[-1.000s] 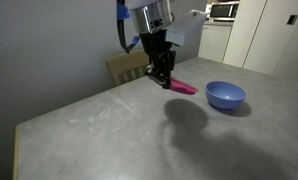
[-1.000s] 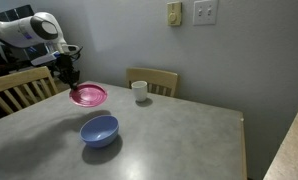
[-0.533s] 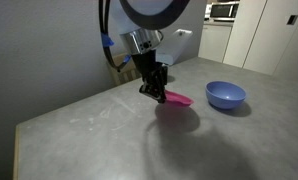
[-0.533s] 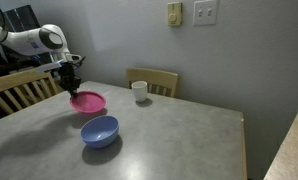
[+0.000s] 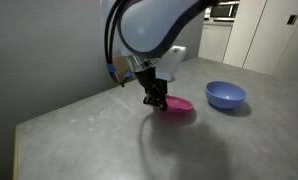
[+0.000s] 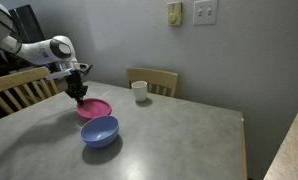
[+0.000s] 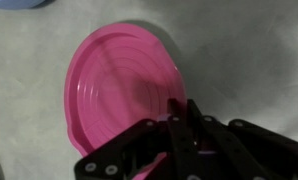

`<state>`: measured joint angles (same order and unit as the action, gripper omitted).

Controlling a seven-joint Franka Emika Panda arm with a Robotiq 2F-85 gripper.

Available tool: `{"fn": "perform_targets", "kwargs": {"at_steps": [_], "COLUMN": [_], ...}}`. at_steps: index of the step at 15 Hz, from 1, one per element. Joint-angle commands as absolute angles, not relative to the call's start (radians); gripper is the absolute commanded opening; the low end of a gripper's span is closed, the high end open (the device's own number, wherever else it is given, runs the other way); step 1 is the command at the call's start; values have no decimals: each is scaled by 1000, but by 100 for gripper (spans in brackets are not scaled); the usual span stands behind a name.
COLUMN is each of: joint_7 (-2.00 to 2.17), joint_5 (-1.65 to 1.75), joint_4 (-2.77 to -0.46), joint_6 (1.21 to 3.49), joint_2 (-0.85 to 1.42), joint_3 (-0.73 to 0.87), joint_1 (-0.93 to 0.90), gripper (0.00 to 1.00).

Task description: Remove the pink plate from the blue bowl

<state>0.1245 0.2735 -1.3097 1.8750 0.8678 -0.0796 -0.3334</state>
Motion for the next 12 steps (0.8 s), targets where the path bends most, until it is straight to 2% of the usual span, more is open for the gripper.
{"fn": "perform_targets", "kwargs": {"at_steps": [1, 12], "joint_7": [17, -340], "joint_5": [270, 147], "joint_4": [-1248, -1230], "joint_6": [1866, 1939], "joint_2": [915, 938], "joint_3": [-88, -182], "joint_1": [-321, -221], "gripper": [3, 3]}}
